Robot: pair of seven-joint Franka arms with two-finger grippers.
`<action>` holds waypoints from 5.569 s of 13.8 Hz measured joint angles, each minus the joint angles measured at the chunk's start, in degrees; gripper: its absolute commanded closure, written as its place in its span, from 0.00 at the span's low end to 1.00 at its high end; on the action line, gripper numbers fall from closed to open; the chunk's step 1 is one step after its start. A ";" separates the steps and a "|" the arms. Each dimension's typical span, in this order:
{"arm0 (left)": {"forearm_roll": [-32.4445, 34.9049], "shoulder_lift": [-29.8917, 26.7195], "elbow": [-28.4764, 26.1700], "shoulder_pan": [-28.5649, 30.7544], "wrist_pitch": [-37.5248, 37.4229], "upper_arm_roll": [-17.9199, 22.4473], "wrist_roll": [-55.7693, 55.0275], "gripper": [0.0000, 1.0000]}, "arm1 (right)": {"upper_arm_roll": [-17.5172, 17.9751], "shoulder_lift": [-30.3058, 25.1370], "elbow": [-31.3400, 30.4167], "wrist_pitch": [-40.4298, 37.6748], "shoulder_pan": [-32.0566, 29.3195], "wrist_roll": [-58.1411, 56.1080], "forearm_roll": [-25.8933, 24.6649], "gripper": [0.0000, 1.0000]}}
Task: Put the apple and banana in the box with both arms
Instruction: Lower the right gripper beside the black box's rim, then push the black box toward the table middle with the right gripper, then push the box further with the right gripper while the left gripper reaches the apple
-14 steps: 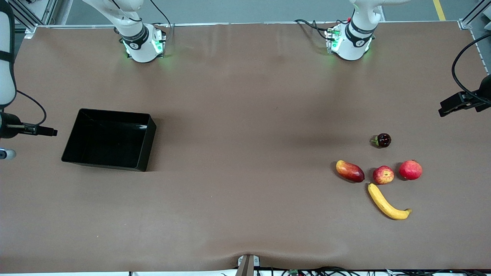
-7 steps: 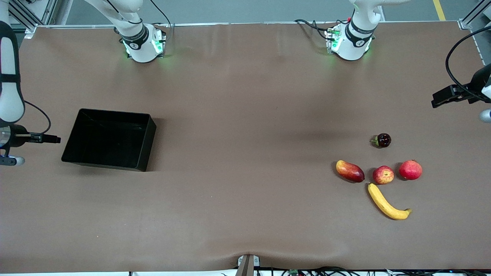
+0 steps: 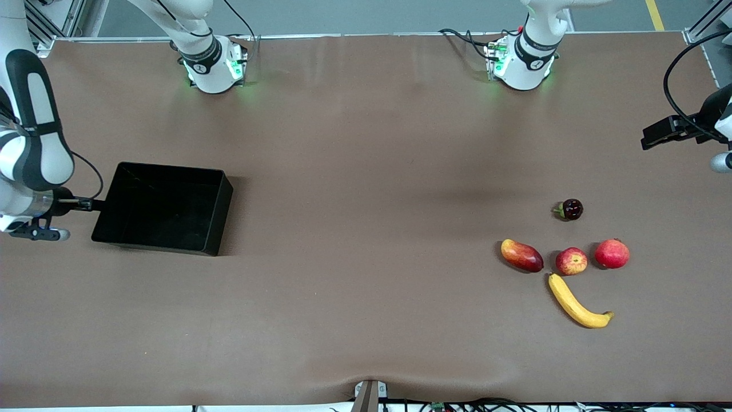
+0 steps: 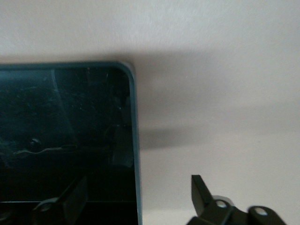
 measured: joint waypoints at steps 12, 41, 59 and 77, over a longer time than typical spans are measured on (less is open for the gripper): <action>0.00 0.03 -0.22 0.05 -0.06 0.00 -0.09 0.00 | 0.08 -0.23 -2.22 0.82 -0.49 -4.90 0.21 1.00; 3.61 2.17 -0.28 -0.91 0.02 -0.19 -2.74 0.00 | 2.36 -0.69 11.80 -22.32 25.36 14.22 22.98 1.00; 1.77 8.70 -0.99 -1.97 9.49 -1.93 -11.06 0.00 | 2.37 7.52 10.51 1.00 49.78 31.97 27.51 1.00; 1.77 35.29 -4.54 2.53 40.13 -1.76 -4.17 0.00 | -0.96 4.92 27.34 -21.77 42.64 34.62 26.12 0.00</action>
